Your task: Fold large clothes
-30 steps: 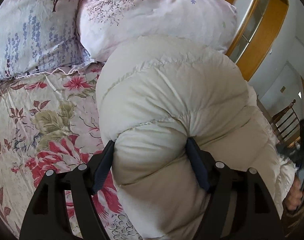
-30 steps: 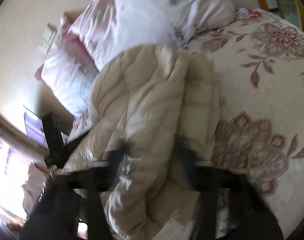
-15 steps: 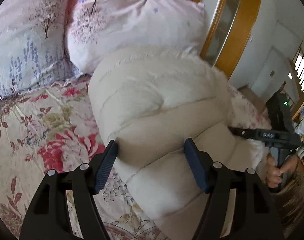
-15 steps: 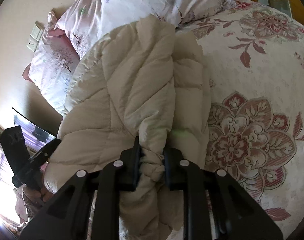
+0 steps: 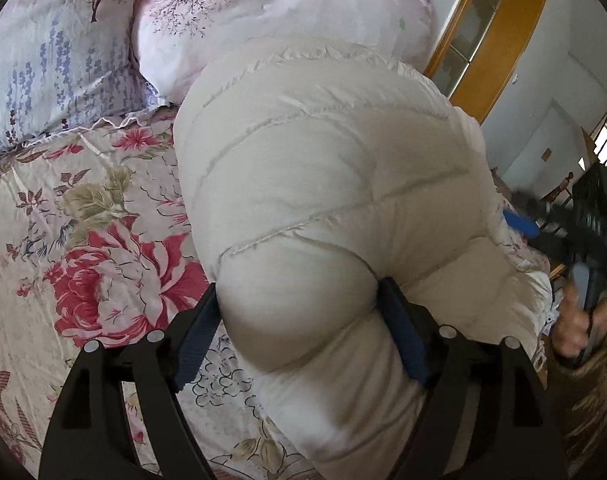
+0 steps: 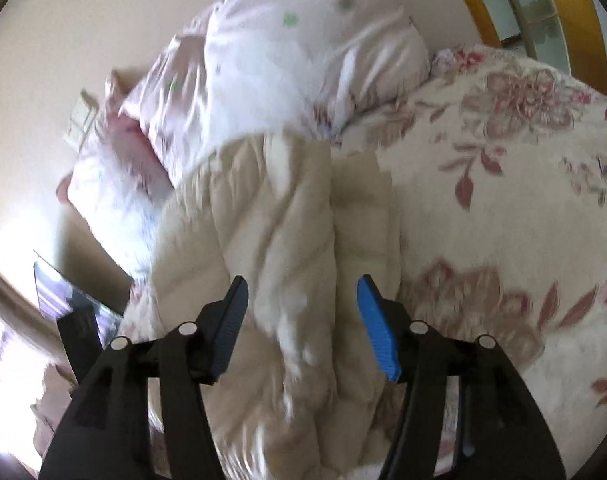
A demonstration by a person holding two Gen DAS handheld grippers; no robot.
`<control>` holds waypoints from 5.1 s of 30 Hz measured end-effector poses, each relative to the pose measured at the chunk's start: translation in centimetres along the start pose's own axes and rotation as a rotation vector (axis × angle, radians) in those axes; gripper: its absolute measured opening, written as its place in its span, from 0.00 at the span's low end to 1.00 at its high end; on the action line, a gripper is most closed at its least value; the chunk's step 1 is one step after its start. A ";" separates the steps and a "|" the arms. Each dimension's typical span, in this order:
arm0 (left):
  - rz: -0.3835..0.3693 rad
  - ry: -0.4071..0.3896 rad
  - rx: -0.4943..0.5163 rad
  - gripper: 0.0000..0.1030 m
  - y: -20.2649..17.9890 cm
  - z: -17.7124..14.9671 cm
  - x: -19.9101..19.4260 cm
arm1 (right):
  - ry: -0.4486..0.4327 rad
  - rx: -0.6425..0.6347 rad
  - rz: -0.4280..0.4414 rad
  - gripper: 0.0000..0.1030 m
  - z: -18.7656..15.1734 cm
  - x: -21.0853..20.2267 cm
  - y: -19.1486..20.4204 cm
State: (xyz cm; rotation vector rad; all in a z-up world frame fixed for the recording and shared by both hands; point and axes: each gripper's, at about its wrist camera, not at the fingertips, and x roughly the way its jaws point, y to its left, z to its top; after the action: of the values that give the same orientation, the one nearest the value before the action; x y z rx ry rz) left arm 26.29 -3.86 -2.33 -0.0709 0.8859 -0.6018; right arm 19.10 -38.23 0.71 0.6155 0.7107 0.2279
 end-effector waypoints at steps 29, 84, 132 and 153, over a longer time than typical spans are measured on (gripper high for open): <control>-0.059 -0.079 -0.097 0.78 1.0 1.3 -2.1 | -0.094 -0.017 -0.160 0.27 -2.3 -1.8 1.2; -0.488 0.065 -0.505 0.80 6.4 1.0 4.0 | 0.424 0.056 0.218 0.97 0.5 9.6 -1.4; -0.187 -0.119 -0.534 0.61 17.4 -0.9 -4.6 | 0.483 -0.006 0.293 0.56 -1.4 20.9 9.6; 0.174 -0.284 0.043 0.65 4.4 -2.5 -12.8 | 0.188 -0.577 0.012 0.38 -7.5 8.7 15.7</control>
State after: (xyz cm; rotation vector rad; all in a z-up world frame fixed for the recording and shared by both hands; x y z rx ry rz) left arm 20.32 6.91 3.83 -0.0389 0.5958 -0.4350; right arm 20.66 -18.78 0.94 0.0466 0.7769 0.4849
